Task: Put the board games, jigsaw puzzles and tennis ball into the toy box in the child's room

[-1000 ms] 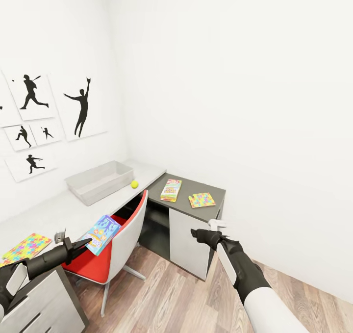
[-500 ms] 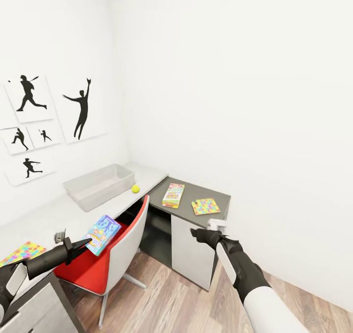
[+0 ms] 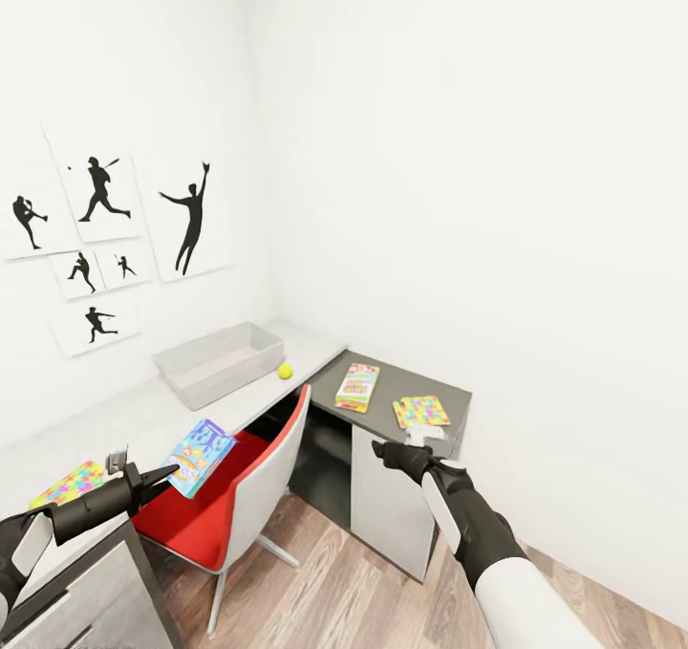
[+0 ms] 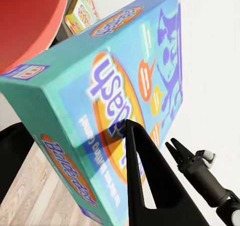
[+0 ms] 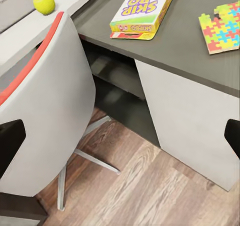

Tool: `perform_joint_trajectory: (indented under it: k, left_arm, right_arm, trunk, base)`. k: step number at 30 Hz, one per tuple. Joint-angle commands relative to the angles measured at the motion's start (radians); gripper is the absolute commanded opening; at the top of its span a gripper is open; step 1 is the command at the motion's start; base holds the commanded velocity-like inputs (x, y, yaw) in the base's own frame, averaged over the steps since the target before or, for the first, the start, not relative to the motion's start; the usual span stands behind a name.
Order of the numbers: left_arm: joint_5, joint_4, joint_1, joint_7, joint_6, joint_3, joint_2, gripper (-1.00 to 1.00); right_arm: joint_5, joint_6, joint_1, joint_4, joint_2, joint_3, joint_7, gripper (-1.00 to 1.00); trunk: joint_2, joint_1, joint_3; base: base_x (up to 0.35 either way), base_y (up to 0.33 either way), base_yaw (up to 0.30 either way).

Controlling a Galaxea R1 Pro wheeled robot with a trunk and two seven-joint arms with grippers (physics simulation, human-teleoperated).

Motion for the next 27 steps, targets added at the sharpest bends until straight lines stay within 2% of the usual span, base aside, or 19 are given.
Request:
perform_joint_trajectory:
  k: [1, 9, 16, 27]
  left_arm:
    - [0.002, 0.001, 0.0, -0.001, 0.006, 0.002, 0.0, -1.0]
    - [0.002, 0.001, 0.0, 0.0, 0.006, 0.002, 0.0, -1.0]
    - [0.002, 0.001, -0.001, 0.0, 0.007, 0.002, -0.001, -1.0]
    - [0.002, 0.001, 0.0, 0.001, 0.007, 0.002, -0.001, -1.0]
  right_arm:
    - [-0.007, 0.005, 0.0, -0.001, 0.0, 0.0, 0.0, 1.0]
    - [-0.007, 0.005, 0.0, -0.001, 0.0, 0.001, 0.0, 1.0]
    - [-0.007, 0.005, 0.0, -0.001, 0.0, 0.0, 0.0, 1.0]
    - [-0.006, 0.005, 0.0, -0.001, -0.001, 0.0, 0.0, 1.0]
  trunk:
    - [-0.001, 0.001, 0.001]
    - [-0.001, 0.001, 0.002]
    - [-0.001, 0.001, -0.005]
    - [-0.001, 0.001, -0.006]
  base:
    - [0.118, -0.045, 0.15]
    - [0.092, -0.03, 0.042]
    - [0.186, -0.142, 0.07]
    - [0.021, -0.019, 0.007]
